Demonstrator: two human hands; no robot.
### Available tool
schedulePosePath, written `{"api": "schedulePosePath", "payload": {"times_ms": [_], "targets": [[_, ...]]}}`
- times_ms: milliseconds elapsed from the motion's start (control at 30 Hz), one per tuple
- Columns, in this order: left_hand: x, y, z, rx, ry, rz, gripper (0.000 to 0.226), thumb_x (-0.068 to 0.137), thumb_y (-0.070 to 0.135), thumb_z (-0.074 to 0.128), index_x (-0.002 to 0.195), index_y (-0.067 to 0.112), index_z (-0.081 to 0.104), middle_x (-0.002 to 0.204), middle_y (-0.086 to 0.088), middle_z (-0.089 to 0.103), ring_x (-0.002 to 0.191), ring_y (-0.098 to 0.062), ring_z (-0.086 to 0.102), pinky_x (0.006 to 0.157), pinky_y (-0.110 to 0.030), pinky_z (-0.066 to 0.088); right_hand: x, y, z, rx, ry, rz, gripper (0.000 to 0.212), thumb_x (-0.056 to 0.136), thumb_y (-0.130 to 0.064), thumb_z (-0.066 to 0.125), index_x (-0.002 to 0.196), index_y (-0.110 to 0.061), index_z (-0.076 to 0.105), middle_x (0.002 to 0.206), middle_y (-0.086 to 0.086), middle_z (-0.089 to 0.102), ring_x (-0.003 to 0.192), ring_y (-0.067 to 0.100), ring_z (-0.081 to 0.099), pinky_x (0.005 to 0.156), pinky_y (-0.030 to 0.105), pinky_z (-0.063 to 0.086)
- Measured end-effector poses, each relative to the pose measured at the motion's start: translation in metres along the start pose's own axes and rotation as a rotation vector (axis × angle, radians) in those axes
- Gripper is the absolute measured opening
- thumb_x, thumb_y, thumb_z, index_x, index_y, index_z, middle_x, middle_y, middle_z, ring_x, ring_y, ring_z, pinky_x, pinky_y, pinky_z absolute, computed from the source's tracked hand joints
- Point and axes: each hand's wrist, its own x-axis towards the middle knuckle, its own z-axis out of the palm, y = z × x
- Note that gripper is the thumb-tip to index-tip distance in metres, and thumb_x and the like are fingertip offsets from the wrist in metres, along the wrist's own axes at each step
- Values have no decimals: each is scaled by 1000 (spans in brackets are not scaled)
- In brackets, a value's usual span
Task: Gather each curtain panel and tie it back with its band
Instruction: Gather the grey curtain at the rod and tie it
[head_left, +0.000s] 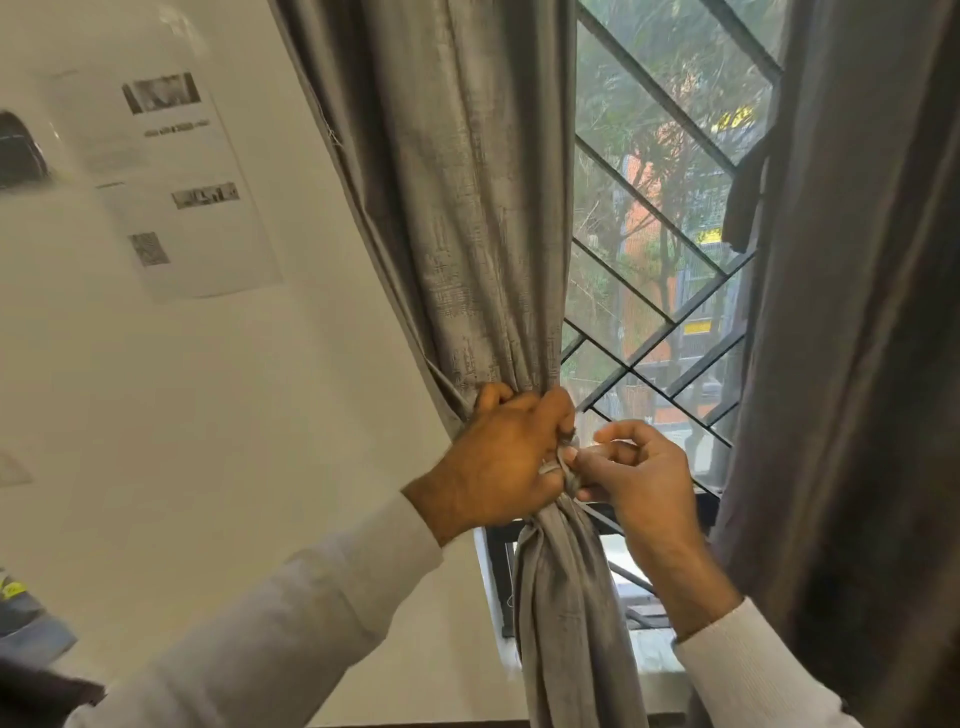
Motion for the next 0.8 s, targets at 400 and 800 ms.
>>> {"api": "schedulePosePath", "payload": {"times_ms": [400,800], "targets": [[-36,-2,8,315,133,57,30,101,42,55,102,19,75,114,-5,64,111,-28,57,99,-52,43,-12,-11,-1,-213,-195,-175,9,87,0,82,93,-5,77,80,11,78,71,28,77,68,30,65],[-11,-11,-35,-695,-282,-407,35,90,31,66,78,-1,70,89,-17,57,88,-18,54,88,-32,43,4,-10,5,-317,-258,-337,16,92,1,77,94,-15,81,80,4,78,71,29,73,72,43,64]]}}
